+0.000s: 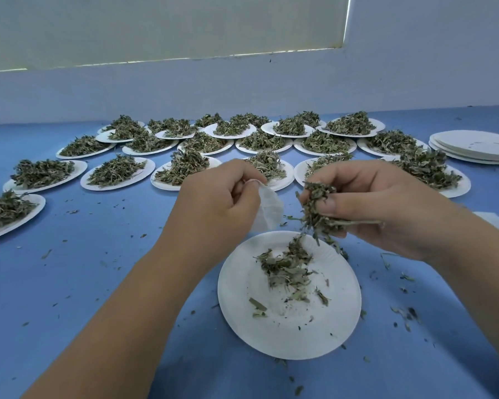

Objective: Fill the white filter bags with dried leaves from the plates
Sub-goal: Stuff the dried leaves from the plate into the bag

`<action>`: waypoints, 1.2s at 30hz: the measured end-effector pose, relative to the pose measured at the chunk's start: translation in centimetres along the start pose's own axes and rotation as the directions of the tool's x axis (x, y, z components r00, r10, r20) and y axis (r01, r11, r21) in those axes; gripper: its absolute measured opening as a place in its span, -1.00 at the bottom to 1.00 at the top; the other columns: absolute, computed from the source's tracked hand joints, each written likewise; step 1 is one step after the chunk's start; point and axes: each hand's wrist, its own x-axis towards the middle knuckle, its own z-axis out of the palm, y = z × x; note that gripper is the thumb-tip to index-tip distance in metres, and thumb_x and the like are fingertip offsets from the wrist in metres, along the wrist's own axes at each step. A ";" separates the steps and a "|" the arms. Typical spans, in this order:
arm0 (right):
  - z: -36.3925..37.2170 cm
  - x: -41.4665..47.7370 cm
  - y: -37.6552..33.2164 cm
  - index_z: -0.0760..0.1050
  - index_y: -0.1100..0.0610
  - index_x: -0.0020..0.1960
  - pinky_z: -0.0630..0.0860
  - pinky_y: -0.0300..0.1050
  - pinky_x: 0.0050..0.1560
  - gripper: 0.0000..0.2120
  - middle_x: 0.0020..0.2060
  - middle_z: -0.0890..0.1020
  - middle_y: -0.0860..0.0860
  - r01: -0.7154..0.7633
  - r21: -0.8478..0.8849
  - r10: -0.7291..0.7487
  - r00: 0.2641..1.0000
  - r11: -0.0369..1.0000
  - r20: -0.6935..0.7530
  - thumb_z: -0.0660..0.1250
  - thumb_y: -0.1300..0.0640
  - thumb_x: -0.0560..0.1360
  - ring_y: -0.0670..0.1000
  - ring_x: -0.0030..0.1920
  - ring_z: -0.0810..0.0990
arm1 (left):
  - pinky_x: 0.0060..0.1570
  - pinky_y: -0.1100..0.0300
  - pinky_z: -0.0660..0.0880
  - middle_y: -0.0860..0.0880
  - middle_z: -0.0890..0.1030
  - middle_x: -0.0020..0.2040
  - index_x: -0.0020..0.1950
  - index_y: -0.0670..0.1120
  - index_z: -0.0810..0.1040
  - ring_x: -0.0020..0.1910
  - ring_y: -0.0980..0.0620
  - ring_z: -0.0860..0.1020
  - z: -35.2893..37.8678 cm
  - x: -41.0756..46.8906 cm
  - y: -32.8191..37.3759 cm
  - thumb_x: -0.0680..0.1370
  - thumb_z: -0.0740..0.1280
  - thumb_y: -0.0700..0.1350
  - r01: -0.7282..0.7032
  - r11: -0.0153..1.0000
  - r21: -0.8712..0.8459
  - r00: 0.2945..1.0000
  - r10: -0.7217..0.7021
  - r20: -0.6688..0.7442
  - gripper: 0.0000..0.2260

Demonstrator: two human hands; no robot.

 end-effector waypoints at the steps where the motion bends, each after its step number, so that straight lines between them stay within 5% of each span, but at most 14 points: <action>1: 0.1 0.1 0.2 0.68 0.07 -0.16 0.47 -0.26 -0.35 -0.86 -0.28 0.63 0.00 0.003 -0.013 -0.003 1.000 1.000 -0.007 0.41 0.20 0.31 -0.08 -0.34 0.54 | -0.46 0.46 0.24 -0.14 0.45 -0.43 -0.12 -0.02 0.63 -0.49 0.16 0.33 0.0 0.0 0.1 0.56 0.30 -0.24 0.001 1.000 -0.008 1.000 -0.001 0.011 -0.83; 14: 1.1 1.0 1.4 0.67 -0.07 -0.13 0.59 -0.22 -0.22 -0.84 -0.22 0.68 0.08 0.018 -0.283 -0.091 0.966 0.959 -0.244 0.44 0.05 0.28 -0.06 -0.25 0.63 | -0.53 0.45 0.18 0.09 0.31 -0.56 -0.17 0.04 0.67 -0.57 0.16 0.24 0.1 0.0 0.8 0.54 0.34 -0.24 0.132 0.979 -0.155 0.988 -0.117 0.099 -0.78; 26: 2.8 1.2 2.2 0.63 0.01 -0.12 0.59 0.11 -0.18 -0.88 -0.28 0.66 -0.02 -0.047 -0.577 -0.187 0.921 0.815 -0.340 0.50 0.13 0.36 0.06 -0.25 0.62 | -0.51 0.29 0.29 -0.03 0.41 -0.53 -0.16 0.04 0.69 -0.49 0.03 0.36 0.5 0.0 1.3 0.52 0.32 -0.23 0.238 0.943 -0.231 0.969 -0.213 0.128 -0.78; 36: 3.5 1.2 2.4 0.62 -0.03 -0.21 0.44 -0.38 -0.34 -0.89 -0.38 0.59 -0.13 -0.146 -0.719 -0.253 0.873 0.680 -0.417 0.50 0.15 0.35 -0.18 -0.34 0.53 | -0.44 0.27 0.47 -0.02 0.59 -0.45 -0.19 0.08 0.68 -0.46 0.18 0.52 0.8 -0.2 1.8 0.52 0.35 -0.22 0.293 0.924 -0.247 0.953 -0.261 0.154 -0.77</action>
